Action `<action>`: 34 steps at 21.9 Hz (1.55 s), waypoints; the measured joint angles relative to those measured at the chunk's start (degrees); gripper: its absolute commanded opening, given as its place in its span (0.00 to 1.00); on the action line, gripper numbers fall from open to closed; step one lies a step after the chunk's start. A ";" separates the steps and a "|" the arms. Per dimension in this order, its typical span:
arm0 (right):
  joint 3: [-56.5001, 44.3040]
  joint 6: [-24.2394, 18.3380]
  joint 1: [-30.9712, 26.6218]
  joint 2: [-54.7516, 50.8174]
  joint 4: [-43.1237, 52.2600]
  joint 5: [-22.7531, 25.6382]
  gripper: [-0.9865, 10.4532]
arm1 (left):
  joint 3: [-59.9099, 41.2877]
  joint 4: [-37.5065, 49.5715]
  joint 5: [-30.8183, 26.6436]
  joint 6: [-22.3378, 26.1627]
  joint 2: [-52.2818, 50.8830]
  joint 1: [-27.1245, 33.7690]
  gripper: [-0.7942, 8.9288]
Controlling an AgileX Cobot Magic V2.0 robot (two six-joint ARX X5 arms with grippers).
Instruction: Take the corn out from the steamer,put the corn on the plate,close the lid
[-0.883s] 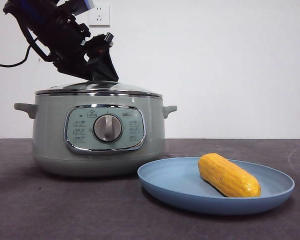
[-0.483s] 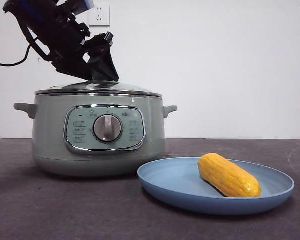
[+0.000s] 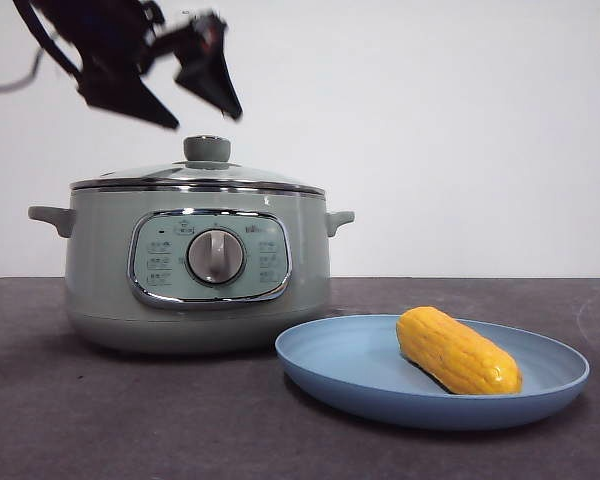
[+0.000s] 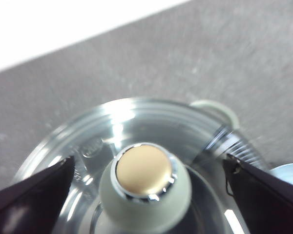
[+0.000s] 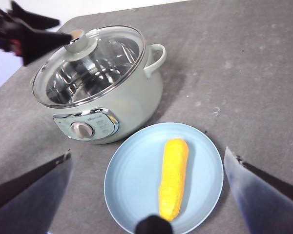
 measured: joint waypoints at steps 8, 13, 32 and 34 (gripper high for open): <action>0.00 -2.71 0.00 0.04 -0.57 -5.09 0.58 | 0.00 -17.79 0.98 -3.72 -15.76 0.00 0.66; 0.00 -4.55 0.00 0.04 -3.30 -8.79 0.58 | 0.00 -32.00 6.60 -6.32 -26.23 0.00 0.66; 0.00 -5.73 0.00 0.04 -5.97 -10.16 0.09 | 0.00 -48.41 9.05 -7.45 -34.16 -0.04 0.08; 0.00 -5.73 0.00 0.04 -5.97 -10.14 0.09 | 0.00 -48.41 9.05 -7.48 -34.21 -0.04 0.08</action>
